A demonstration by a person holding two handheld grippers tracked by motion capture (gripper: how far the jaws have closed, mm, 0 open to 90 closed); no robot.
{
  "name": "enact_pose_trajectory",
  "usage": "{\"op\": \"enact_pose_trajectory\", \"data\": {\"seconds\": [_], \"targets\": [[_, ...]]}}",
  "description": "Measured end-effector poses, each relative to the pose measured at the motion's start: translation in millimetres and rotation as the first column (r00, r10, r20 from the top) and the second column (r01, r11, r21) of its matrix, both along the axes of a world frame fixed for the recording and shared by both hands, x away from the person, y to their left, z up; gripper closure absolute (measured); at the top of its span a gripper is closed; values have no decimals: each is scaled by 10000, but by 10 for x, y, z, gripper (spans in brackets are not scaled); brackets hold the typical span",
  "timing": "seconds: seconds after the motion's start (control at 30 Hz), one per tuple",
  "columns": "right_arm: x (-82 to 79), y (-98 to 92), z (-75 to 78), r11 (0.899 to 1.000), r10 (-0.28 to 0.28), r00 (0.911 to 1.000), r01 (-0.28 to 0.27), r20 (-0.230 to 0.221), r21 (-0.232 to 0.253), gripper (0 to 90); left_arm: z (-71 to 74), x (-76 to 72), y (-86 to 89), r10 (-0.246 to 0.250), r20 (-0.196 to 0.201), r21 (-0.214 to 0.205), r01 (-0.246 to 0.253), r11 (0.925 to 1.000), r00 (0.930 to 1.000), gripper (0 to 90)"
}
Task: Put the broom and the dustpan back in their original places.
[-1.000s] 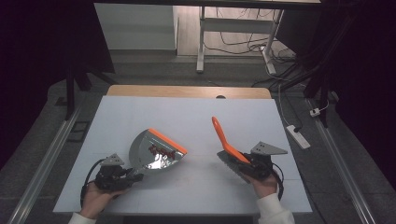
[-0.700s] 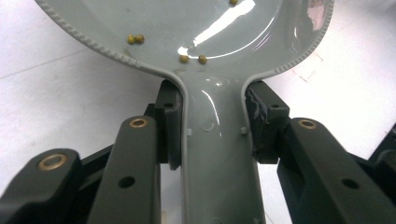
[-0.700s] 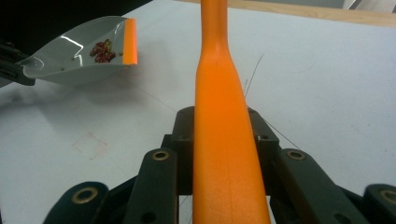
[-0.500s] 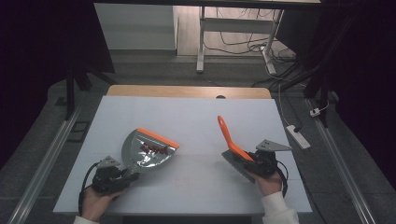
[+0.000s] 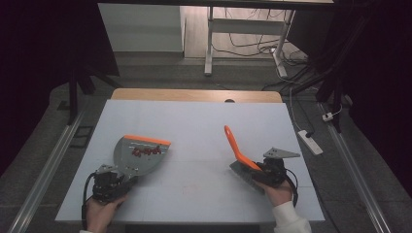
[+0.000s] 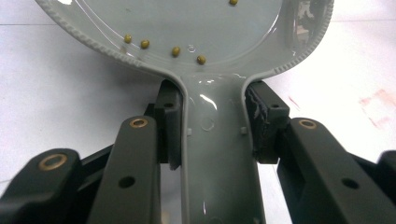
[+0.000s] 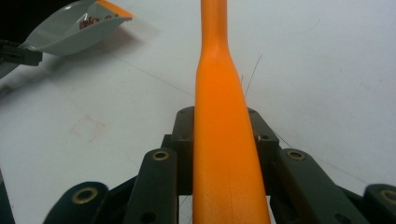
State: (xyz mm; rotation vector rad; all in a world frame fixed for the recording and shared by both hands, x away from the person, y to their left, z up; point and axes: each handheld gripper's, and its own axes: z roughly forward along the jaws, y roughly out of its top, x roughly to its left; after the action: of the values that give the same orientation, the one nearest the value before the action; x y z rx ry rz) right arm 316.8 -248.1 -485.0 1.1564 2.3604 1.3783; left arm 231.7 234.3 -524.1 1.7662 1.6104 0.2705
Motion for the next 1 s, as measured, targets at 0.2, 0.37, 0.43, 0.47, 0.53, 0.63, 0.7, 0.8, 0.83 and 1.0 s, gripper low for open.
{"op": "enact_pose_trajectory", "data": {"seconds": [0.2, 0.37, 0.43, 0.47, 0.53, 0.63, 0.7, 0.8, 0.83, 1.0], "targets": [[13, -13, -52, 9997, -157, 9990, 150, -428, -171, 695, -37, 42, -19, 287, -227, 45, -286, 9996, 9993, 618], [64, -67, -112, 9990, -407, 9950, 390, -908, -205, 695, -55, 64, -22, 426, -339, 53, -424, 9991, 9985, 618], [99, -112, -140, 9986, -514, 9929, 501, -1076, -142, 695, -59, 74, -29, 431, -372, 42, -430, 9991, 9984, 618], [119, -139, -155, 9983, -577, 9915, 573, -1169, -70, 694, -61, 80, -34, 450, -390, 40, -449, 9990, 9982, 618], [150, -186, -172, 9977, -673, 9898, 670, -1258, -61, 689, -66, 90, -40, 436, -442, 70, -433, 9990, 9981, 618], [198, -220, -189, 9969, -784, 9883, 768, -1307, -174, 667, -75, 99, -49, 460, -535, 92, -456, 9989, 9975, 618], [239, -228, -208, 9953, -921, 9873, 876, -1291, -406, 625, -78, 102, -53, 464, -586, 94, -460, 9989, 9972, 617], [287, -248, -223, 9906, -1201, 9852, 1109, -1225, -799, 550, -81, 110, -56, 419, -611, 98, -414, 9991, 9973, 617], [301, -256, -226, 9881, -1320, 9840, 1211, -1197, -946, 534, -82, 112, -59, 422, -635, 101, -416, 9991, 9971, 617], [341, -283, -251, 9809, -1593, 9787, 1421, -1297, -1325, 470, -94, 123, -83, 346, -729, 187, -333, 9993, 9967, 616]]}}
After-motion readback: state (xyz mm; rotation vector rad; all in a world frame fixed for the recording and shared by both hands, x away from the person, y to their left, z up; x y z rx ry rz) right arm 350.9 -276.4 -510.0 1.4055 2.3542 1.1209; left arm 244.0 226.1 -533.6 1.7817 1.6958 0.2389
